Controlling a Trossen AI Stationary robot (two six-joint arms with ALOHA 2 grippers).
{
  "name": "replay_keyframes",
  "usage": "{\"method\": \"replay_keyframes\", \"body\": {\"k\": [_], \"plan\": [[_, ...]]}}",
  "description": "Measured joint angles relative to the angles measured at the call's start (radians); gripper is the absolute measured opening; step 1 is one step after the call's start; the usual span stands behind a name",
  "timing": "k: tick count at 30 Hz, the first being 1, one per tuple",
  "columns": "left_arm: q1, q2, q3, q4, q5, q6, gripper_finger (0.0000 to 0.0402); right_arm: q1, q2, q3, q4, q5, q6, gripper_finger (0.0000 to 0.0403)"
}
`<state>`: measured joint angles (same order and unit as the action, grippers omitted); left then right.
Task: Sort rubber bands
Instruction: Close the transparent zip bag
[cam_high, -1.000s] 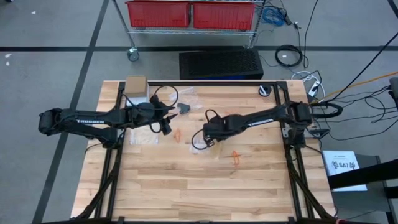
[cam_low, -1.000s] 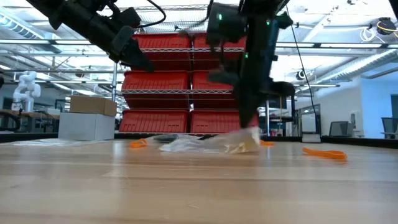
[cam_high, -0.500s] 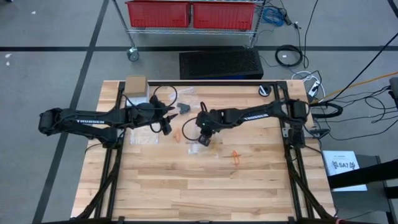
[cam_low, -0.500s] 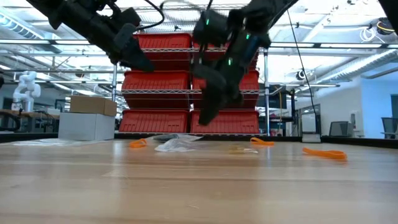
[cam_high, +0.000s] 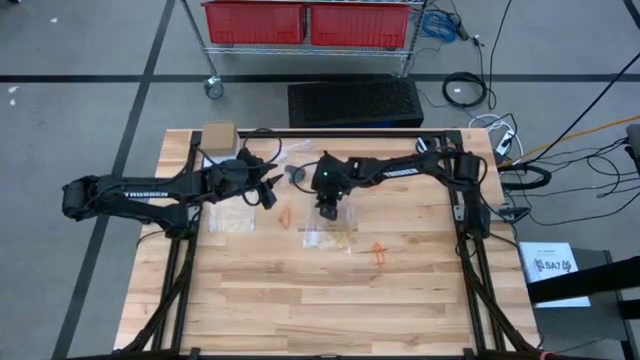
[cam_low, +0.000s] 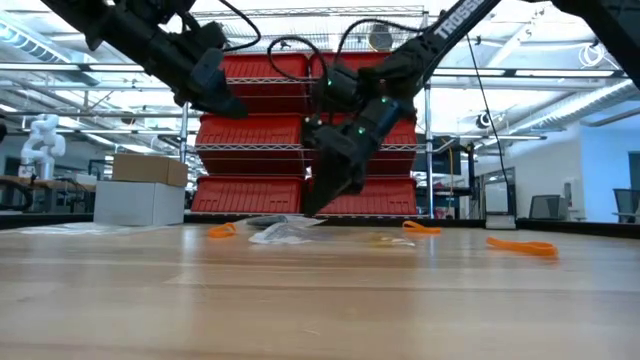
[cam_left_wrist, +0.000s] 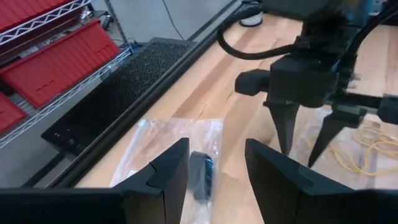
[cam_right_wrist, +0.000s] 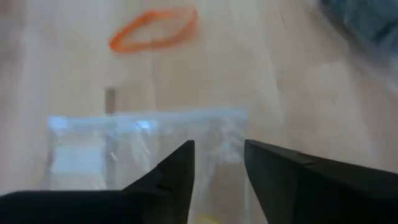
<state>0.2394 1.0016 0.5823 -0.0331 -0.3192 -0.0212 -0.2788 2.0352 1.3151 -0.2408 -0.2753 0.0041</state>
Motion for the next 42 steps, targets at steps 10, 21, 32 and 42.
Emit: {"method": "replay_keyframes", "body": {"k": [10, 21, 32, 42], "plan": [[0.032, 0.026, -0.001, 0.002, 0.039, 0.001, 0.0164, -0.023, 0.091, 0.002, 0.121, -0.061, 0.014, 0.0159], [0.048, 0.072, -0.001, 0.034, 0.07, 0.002, 0.0164, -0.002, 0.106, 0.004, 0.146, -0.077, -0.016, 0.0024], [0.048, 0.063, -0.001, 0.081, 0.137, 0.01, 0.014, 0.008, -0.062, 0.0, 0.059, 0.005, -0.023, 0.0], [0.048, 0.063, -0.001, 0.1, 0.137, 0.016, 0.005, 0.002, -0.32, -0.001, -0.216, 0.269, -0.049, 0.0]]}}
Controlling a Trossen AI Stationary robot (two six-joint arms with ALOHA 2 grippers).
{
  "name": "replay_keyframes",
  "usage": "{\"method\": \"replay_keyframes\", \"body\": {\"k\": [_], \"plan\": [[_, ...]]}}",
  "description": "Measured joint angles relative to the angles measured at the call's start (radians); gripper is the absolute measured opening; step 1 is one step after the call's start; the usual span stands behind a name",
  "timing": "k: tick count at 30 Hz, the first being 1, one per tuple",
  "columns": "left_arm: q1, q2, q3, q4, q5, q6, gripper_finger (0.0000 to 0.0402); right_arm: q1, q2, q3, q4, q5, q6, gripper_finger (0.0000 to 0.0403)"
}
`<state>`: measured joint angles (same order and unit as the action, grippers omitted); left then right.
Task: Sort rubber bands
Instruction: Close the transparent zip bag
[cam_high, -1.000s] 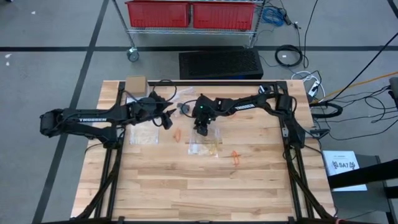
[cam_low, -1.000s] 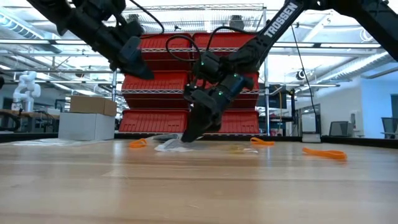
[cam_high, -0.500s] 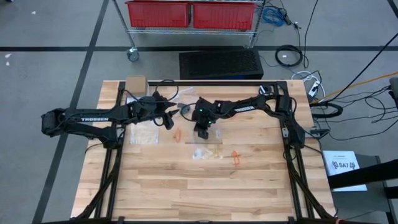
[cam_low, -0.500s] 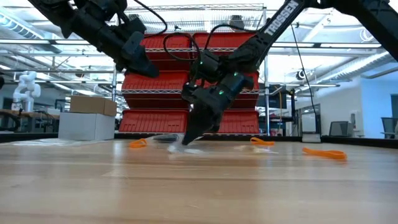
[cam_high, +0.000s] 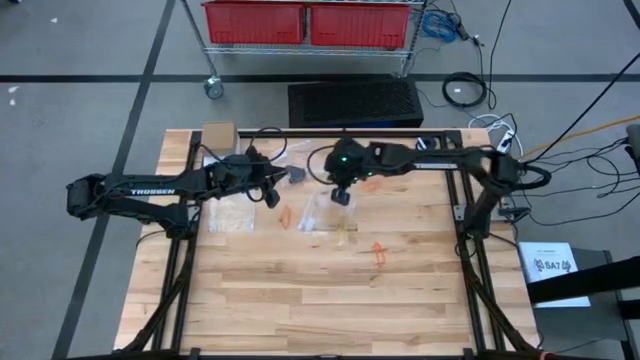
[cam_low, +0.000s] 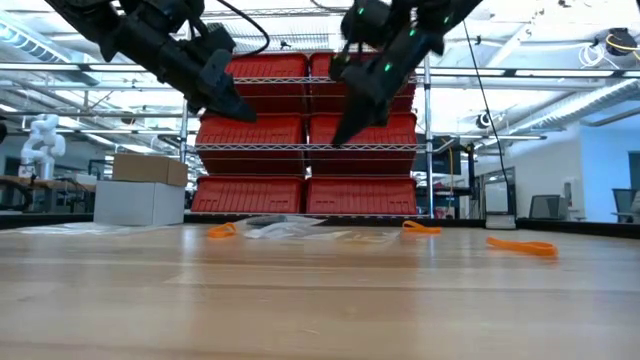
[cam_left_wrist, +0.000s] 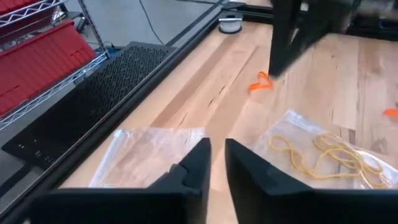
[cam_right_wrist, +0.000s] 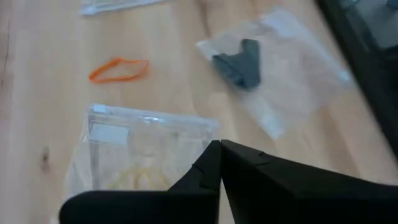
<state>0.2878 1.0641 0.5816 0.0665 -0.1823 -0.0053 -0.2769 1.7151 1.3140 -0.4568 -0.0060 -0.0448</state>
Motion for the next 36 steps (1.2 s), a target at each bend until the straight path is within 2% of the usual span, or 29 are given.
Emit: {"method": "replay_keyframes", "body": {"k": [3, 5, 9, 14, 21, 26, 32, 36], "plan": [[0.0, 0.0, 0.0, 0.007, 0.014, 0.014, 0.0022, 0.004, -0.062, 0.001, -0.025, -0.002, 0.021, 0.0], [0.0, 0.0, 0.0, 0.02, 0.023, 0.02, 0.0007, 0.004, -0.075, 0.003, -0.05, -0.045, 0.037, 0.0], [0.001, -0.001, 0.0, 0.041, 0.023, 0.019, 0.0008, 0.012, -0.02, 0.002, -0.035, -0.141, 0.034, 0.0021], [0.001, -0.001, 0.0, 0.052, 0.036, -0.009, 0.0004, 0.027, 0.138, 0.002, 0.099, -0.237, 0.033, 0.0083], [0.018, -0.001, -0.045, 0.091, 0.085, -0.041, 0.0004, -0.022, 0.31, 0.001, 0.251, -0.262, 0.053, 0.018], [0.05, -0.001, -0.082, 0.167, 0.152, -0.066, 0.0004, -0.061, 0.358, 0.001, 0.282, -0.259, 0.071, 0.0222], [0.095, -0.001, -0.086, 0.197, 0.215, -0.068, 0.0004, -0.066, 0.379, 0.001, 0.315, -0.242, 0.082, 0.0231], [0.117, -0.001, -0.086, 0.197, 0.235, -0.069, 0.0004, -0.054, 0.391, 0.003, 0.316, -0.228, 0.106, 0.0201]]}}
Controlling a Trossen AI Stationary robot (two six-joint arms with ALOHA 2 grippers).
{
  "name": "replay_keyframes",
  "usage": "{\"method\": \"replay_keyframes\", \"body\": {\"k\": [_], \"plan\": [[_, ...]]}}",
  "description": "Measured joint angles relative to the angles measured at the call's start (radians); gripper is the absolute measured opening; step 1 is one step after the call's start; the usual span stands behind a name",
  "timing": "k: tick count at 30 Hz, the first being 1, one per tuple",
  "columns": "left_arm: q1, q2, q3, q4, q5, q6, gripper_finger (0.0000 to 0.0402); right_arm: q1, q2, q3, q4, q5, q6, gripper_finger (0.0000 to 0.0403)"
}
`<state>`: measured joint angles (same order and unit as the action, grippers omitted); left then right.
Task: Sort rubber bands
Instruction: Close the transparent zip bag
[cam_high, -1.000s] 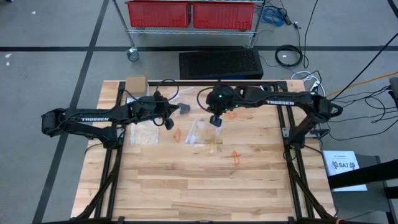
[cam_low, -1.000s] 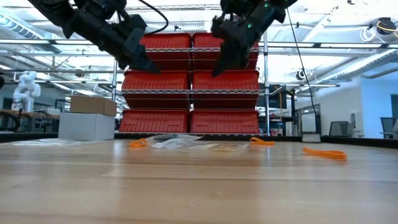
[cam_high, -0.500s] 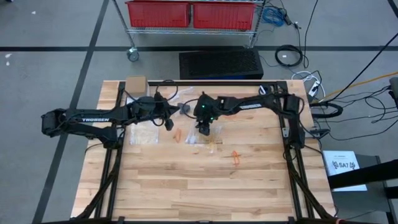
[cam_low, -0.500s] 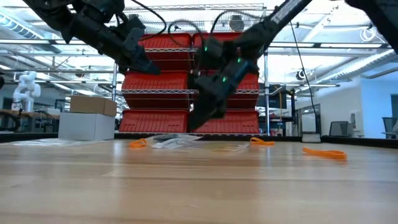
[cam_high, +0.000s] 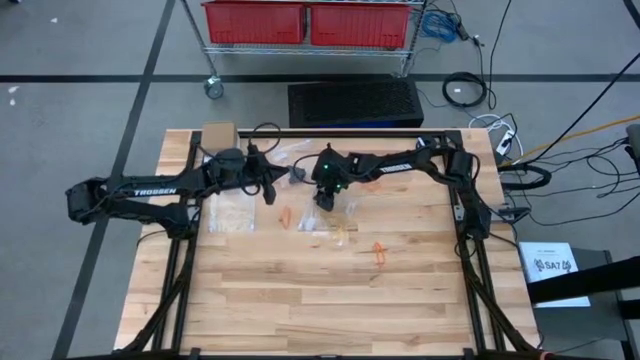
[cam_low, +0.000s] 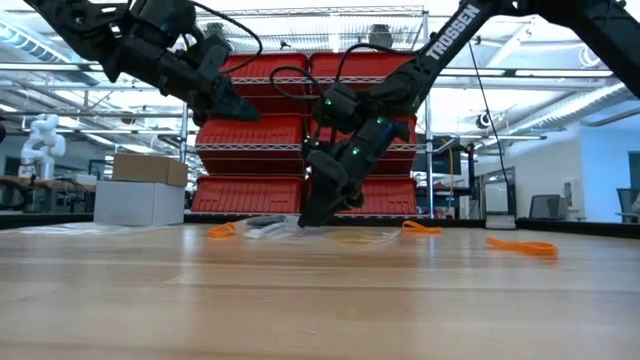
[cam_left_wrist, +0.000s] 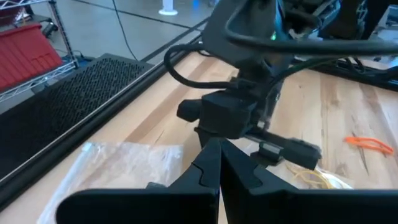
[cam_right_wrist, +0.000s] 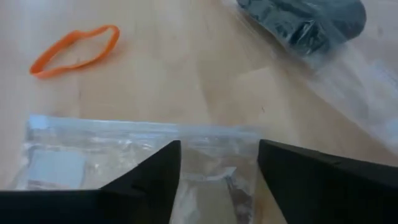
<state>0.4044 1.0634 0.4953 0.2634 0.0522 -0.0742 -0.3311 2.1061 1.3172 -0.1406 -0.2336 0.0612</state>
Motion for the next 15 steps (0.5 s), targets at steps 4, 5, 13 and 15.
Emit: {"method": "replay_keyframes", "body": {"k": [4, 5, 13, 15], "plan": [[0.004, 0.0, 0.0, 0.005, 0.009, 0.0, 0.0004, 0.02, 0.009, 0.002, -0.005, 0.025, -0.004, 0.0126], [0.004, 0.0, 0.0, 0.01, 0.01, 0.0, 0.0004, 0.025, 0.01, 0.002, -0.005, 0.025, -0.013, 0.0101], [0.004, 0.0, 0.0, 0.046, 0.033, -0.026, 0.0003, 0.043, -0.068, -0.007, -0.086, -0.004, -0.024, 0.0006], [0.004, 0.0, 0.0, 0.051, 0.033, -0.026, 0.0003, 0.054, -0.131, -0.005, -0.102, 0.06, -0.04, 0.0002]]}}
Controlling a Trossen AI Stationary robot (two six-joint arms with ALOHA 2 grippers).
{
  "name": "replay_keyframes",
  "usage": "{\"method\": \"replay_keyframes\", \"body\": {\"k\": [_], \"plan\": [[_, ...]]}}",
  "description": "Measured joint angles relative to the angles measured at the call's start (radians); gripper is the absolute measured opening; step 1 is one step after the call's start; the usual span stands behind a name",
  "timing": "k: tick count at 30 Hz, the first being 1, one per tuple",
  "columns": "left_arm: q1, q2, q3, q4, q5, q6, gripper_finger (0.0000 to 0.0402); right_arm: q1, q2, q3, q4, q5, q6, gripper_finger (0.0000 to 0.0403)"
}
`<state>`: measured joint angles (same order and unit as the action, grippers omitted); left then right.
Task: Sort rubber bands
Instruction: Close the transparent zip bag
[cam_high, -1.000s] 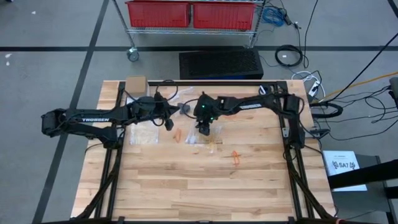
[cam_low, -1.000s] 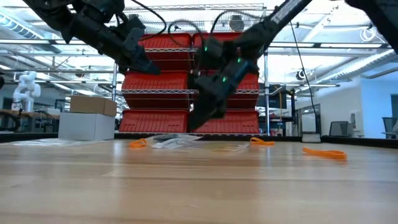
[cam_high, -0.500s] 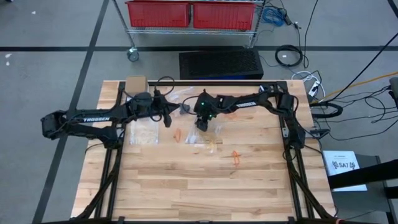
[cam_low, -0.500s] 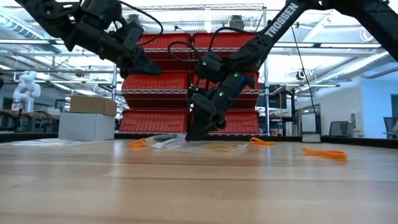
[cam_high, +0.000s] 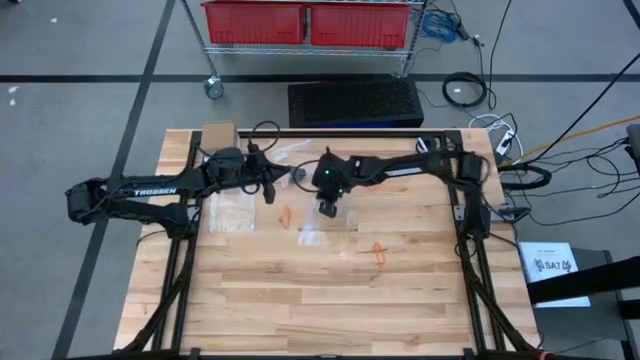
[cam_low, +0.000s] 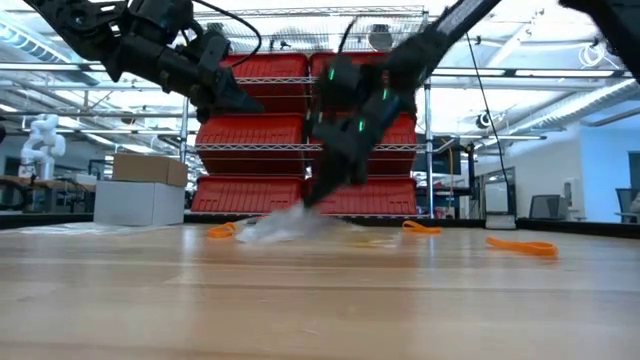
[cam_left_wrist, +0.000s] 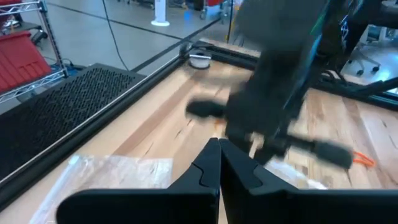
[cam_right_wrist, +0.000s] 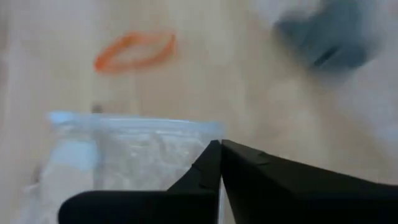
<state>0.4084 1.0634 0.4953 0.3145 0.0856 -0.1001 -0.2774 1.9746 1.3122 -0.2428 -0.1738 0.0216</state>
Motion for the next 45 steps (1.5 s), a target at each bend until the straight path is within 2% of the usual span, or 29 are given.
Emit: {"method": "replay_keyframes", "body": {"k": [9, 12, 15, 20, 29, 35, 41, 45], "plan": [[0.0, 0.0, 0.0, 0.09, 0.0, 0.006, 0.0003, 0.074, -0.3, 0.003, -0.13, 0.246, -0.03, 0.0], [0.004, 0.0, -0.016, 0.141, 0.043, 0.008, 0.0003, 0.097, -0.375, 0.003, -0.178, 0.329, -0.023, 0.0], [0.005, 0.0, -0.032, 0.158, 0.077, 0.002, 0.0004, 0.115, -0.434, 0.003, -0.222, 0.364, 0.026, 0.0], [0.005, 0.0, -0.058, 0.204, 0.1, -0.024, 0.0005, 0.161, -0.444, 0.003, -0.334, 0.394, 0.14, 0.0], [0.005, 0.0, -0.06, 0.165, 0.097, -0.007, 0.0006, 0.278, -0.415, -0.004, -0.281, 0.431, 0.259, 0.0], [0.005, 0.0, -0.074, 0.173, 0.09, 0.005, 0.0006, 0.35, -0.413, -0.206, -0.146, 0.421, 0.384, 0.0], [0.005, 0.0, -0.077, 0.174, 0.089, 0.004, 0.0006, 0.343, -0.412, -0.45, 0.006, 0.436, 0.532, 0.0], [0.005, 0.0, -0.077, 0.172, 0.089, -0.017, 0.0006, 0.342, -0.412, -0.572, 0.121, 0.367, 0.616, 0.0]]}}
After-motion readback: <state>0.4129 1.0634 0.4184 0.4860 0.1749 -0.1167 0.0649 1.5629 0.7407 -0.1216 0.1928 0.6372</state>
